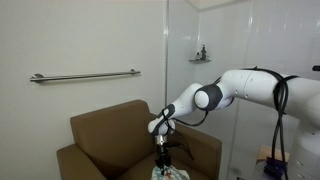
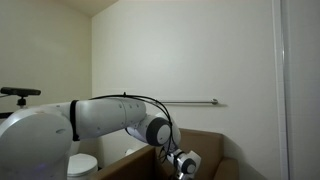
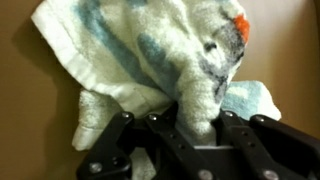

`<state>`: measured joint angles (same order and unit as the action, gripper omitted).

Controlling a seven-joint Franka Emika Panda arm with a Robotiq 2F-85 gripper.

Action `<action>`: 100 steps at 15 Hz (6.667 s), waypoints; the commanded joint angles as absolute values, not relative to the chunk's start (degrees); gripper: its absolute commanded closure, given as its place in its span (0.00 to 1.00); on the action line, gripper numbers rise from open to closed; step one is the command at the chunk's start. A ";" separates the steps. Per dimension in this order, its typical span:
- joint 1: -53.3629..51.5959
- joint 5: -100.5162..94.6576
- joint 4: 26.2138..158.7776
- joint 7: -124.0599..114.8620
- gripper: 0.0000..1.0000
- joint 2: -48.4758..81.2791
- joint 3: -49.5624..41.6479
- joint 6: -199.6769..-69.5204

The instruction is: Use the towel to wipe the seat of the sofa.

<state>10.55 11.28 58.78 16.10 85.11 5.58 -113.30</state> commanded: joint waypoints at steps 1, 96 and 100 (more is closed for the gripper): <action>6.76 8.47 52.30 8.59 0.92 85.08 1.91 -115.25; 16.35 16.91 55.04 16.09 0.93 85.47 6.88 -89.83; 11.59 14.75 51.64 10.88 0.94 83.58 5.68 -99.96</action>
